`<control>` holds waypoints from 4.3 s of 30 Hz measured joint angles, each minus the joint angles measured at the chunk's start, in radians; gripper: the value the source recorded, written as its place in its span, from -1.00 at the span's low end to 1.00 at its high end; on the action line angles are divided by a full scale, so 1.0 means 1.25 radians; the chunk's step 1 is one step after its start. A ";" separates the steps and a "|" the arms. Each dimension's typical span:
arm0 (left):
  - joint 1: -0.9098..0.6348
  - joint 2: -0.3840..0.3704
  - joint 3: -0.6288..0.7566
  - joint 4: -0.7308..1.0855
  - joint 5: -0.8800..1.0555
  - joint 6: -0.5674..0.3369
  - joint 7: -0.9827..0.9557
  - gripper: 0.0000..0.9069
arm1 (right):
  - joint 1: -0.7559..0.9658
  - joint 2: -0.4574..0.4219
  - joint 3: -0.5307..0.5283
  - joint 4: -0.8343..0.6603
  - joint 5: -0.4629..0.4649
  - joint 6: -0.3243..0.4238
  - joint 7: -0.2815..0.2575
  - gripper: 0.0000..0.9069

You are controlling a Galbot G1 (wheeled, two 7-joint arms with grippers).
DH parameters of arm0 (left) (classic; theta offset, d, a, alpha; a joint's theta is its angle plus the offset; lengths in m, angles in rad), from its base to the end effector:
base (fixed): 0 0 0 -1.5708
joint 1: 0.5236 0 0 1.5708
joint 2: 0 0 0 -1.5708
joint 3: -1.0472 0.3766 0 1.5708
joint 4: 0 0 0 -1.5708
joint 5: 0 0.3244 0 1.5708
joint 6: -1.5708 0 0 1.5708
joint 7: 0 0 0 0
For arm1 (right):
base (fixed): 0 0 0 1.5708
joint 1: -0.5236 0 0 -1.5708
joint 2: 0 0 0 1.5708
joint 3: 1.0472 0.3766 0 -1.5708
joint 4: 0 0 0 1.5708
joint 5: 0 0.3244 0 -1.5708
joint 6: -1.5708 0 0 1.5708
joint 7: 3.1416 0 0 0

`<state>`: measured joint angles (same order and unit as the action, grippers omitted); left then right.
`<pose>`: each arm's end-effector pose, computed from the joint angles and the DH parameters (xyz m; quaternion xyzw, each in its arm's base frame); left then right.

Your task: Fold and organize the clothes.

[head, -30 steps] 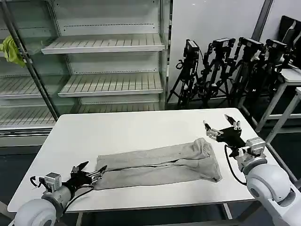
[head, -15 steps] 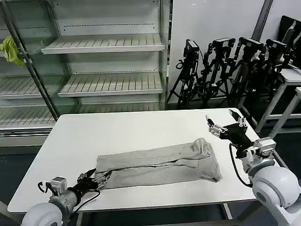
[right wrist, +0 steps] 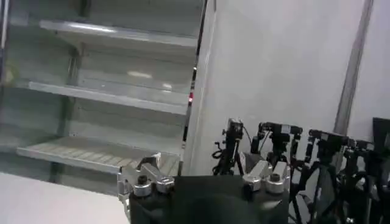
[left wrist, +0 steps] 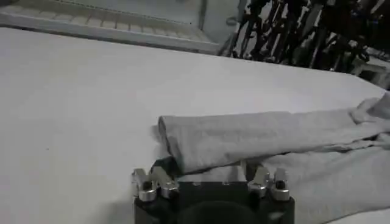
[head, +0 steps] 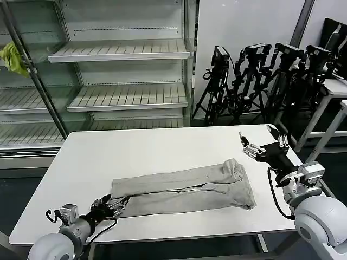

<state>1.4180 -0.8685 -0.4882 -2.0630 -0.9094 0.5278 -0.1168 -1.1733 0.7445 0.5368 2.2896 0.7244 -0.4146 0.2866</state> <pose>0.2022 0.1365 -0.2685 -0.1403 -0.9461 0.0731 0.2827 0.2286 -0.1220 -0.1379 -0.0913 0.9922 -0.0838 0.0086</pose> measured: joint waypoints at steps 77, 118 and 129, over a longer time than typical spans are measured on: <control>0.120 0.303 -0.332 -0.108 -0.021 0.036 0.006 -0.89 | 0.031 0.043 -0.081 -0.043 -0.052 0.039 -0.026 1.00; -0.325 0.077 0.227 -0.035 -0.006 0.036 0.012 -0.89 | -0.013 0.007 -0.054 -0.004 -0.065 0.027 -0.007 1.00; -0.338 0.055 0.260 -0.039 0.009 0.034 0.018 -0.51 | -0.018 0.016 -0.052 -0.008 -0.078 0.027 -0.008 1.00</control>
<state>0.9960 -0.7999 -0.1637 -2.1115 -0.8986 0.5707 -0.0941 -1.1953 0.7644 0.4724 2.2790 0.6268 -0.3806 0.2764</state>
